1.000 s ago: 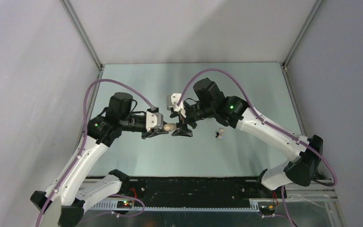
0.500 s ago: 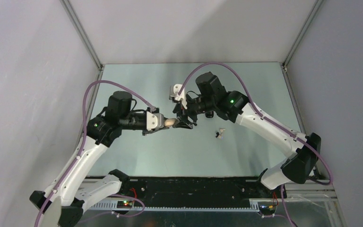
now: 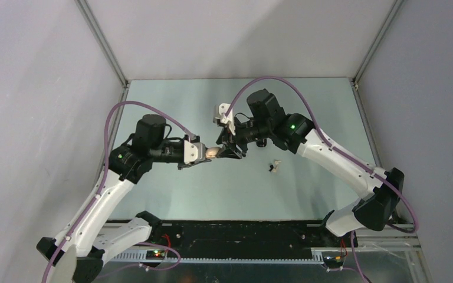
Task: Insert the wireless bluetooth earbuds into the charging case
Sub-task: Open the charging case.
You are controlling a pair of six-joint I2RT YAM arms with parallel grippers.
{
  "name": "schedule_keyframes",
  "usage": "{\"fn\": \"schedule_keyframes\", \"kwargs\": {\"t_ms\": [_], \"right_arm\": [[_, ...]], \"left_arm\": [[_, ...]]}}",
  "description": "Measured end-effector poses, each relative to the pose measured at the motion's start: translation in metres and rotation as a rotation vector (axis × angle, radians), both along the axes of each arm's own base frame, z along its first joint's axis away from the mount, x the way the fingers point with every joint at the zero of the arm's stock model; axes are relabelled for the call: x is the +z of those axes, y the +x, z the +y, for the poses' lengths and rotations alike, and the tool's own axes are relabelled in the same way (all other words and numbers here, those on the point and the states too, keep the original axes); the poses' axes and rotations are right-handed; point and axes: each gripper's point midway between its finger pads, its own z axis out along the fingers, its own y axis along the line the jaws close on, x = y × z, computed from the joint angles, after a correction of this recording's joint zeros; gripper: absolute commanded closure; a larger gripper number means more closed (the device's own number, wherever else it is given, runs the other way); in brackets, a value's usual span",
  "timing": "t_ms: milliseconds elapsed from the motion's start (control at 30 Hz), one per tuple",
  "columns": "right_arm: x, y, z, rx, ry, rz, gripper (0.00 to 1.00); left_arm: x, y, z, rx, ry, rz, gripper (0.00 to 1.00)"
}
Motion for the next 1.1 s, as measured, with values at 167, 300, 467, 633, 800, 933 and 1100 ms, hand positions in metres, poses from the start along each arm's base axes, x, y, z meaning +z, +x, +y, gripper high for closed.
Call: {"fn": "schedule_keyframes", "kwargs": {"t_ms": [167,300,467,633,800,933,1100], "right_arm": [[0.007,0.002,0.000,-0.010,0.021,-0.009,0.55],[0.011,0.005,0.000,-0.018,0.033,-0.020,0.58],[0.011,0.006,0.000,-0.021,0.034,-0.023,0.60],[0.008,0.005,-0.001,-0.023,0.028,-0.034,0.62],[0.004,0.004,-0.004,-0.020,0.017,-0.056,0.62],[0.000,0.003,-0.005,-0.015,0.007,-0.069,0.64],[-0.003,0.003,-0.005,-0.014,0.001,-0.077,0.66]], "left_arm": [[-0.004,-0.003,0.002,0.002,0.015,0.022,1.00],[-0.005,-0.006,0.001,-0.005,0.014,0.030,1.00],[-0.005,-0.006,0.001,0.002,0.012,0.044,1.00],[-0.006,-0.007,0.000,0.014,0.009,0.075,1.00],[-0.009,-0.007,0.000,0.022,0.011,0.103,1.00],[-0.010,-0.008,0.000,0.027,0.013,0.123,1.00],[-0.010,-0.009,0.000,0.027,0.011,0.133,1.00]]}}
